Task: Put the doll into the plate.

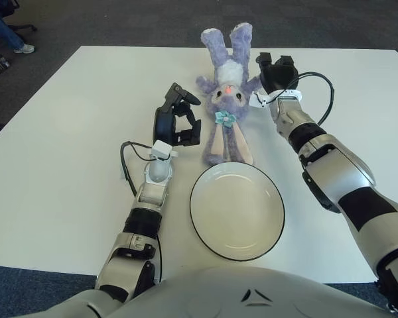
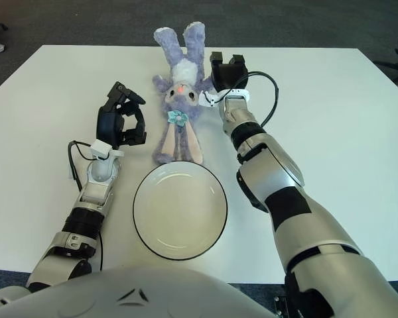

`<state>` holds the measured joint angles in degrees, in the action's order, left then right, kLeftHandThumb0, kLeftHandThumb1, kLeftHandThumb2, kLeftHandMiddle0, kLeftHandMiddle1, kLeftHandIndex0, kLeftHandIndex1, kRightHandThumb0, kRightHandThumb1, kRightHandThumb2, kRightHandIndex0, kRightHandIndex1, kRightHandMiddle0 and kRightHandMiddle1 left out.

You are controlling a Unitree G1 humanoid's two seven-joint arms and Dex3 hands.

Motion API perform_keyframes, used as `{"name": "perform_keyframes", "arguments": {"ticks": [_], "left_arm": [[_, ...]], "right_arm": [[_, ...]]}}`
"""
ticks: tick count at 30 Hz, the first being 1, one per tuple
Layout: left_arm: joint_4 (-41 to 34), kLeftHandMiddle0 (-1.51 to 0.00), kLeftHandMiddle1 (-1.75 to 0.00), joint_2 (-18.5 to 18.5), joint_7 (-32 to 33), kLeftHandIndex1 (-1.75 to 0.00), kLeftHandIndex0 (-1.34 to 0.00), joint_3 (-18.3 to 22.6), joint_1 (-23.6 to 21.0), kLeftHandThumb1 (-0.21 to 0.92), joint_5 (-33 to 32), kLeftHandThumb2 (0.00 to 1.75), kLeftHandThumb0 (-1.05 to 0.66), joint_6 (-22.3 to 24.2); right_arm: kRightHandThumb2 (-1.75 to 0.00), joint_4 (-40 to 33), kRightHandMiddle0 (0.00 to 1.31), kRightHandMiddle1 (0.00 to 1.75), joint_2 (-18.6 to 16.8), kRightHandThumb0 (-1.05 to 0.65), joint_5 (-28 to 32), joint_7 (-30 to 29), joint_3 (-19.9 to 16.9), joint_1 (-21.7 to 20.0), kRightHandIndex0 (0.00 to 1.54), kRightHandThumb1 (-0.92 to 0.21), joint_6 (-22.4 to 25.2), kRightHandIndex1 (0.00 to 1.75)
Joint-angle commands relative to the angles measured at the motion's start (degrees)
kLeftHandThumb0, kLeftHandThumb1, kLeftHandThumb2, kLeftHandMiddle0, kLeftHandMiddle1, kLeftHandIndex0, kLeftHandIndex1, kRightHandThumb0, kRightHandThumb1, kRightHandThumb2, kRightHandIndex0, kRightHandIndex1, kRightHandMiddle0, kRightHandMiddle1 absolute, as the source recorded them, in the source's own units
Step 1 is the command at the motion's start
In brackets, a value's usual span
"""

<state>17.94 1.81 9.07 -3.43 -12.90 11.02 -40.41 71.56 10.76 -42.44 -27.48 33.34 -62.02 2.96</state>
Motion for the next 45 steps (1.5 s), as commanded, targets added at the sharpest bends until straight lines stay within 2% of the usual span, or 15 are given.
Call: {"name": "perform_keyframes", "arguments": {"ticks": [1,11,14,16,19,22,25,28,33,45], "left_arm": [[3.6,-1.05,-1.75,-0.2,-0.2,-1.75,-0.47,-0.3,7.8,0.50,-0.4,1.09,-0.43,0.4],[2.9,-1.04,-1.75,0.0,0.2,-1.75,-0.48,-0.2,8.3,0.49,-0.2,1.10,-0.43,0.5],[2.7,-1.03,-1.75,0.0,0.2,-1.75,-0.48,-0.1,8.4,0.48,-0.2,1.10,-0.43,0.7],[2.7,-1.03,-1.75,0.0,0.2,-1.75,-0.48,-0.1,8.4,0.48,-0.1,1.10,-0.43,0.8],[2.7,-1.03,-1.75,0.1,0.2,-1.75,-0.48,-0.1,8.4,0.48,-0.2,1.10,-0.43,0.7],[2.4,-1.02,-1.75,0.1,0.0,-1.75,-0.48,-0.2,8.5,0.48,-0.3,1.10,-0.43,0.8],[2.3,-1.02,-1.75,0.1,-0.2,-1.75,-0.48,-0.2,8.6,0.48,-0.6,1.10,-0.43,1.0],[2.2,-1.02,-1.75,0.0,-0.4,-1.75,-0.48,-0.2,8.6,0.48,-0.8,1.11,-0.43,1.2],[1.9,-1.02,-1.75,0.0,-0.6,-1.75,-0.48,-0.2,8.7,0.48,-1.1,1.10,-0.43,1.6],[1.8,-1.04,-1.75,0.1,-0.8,-1.75,-0.48,-0.2,8.7,0.48,-1.6,1.11,-0.43,1.9]], "right_arm": [[-1.24,1.2,0.00,1.00,-0.7,-0.13,-0.3,2.2,0.4,-1.3,0.17,-0.10,-1.0,0.78],[-1.28,2.0,0.00,1.02,-0.7,-0.08,-0.2,5.4,0.6,-1.3,0.15,-0.08,-3.0,0.88],[-1.27,2.1,0.00,1.08,-0.8,-0.10,-0.2,5.9,0.6,-1.1,0.16,-0.11,-3.7,0.99],[-1.27,2.1,0.00,1.17,-0.7,-0.11,-0.1,6.0,0.6,-1.1,0.22,-0.12,-3.9,1.17],[-1.03,2.9,0.14,1.37,-0.6,0.24,1.4,6.0,-0.9,0.0,0.49,-0.37,-5.5,1.40],[-1.02,3.3,0.28,1.46,-0.4,0.37,3.0,4.9,-2.6,1.1,0.60,-0.40,-7.1,1.48],[-1.21,3.1,0.42,1.58,-0.6,0.12,4.4,3.0,-4.3,1.6,0.64,-0.32,-8.5,1.60],[-1.35,3.1,0.51,1.64,-0.7,0.04,5.2,1.7,-5.4,2.0,0.69,-0.23,-9.6,1.64],[-1.49,3.3,0.61,1.73,-0.7,0.01,6.2,0.7,-6.8,2.6,0.67,-0.14,-11.0,1.68],[-1.53,3.8,0.73,1.75,-0.9,0.00,7.2,2.3,-8.7,2.6,0.69,-0.08,-10.0,1.57]]}}
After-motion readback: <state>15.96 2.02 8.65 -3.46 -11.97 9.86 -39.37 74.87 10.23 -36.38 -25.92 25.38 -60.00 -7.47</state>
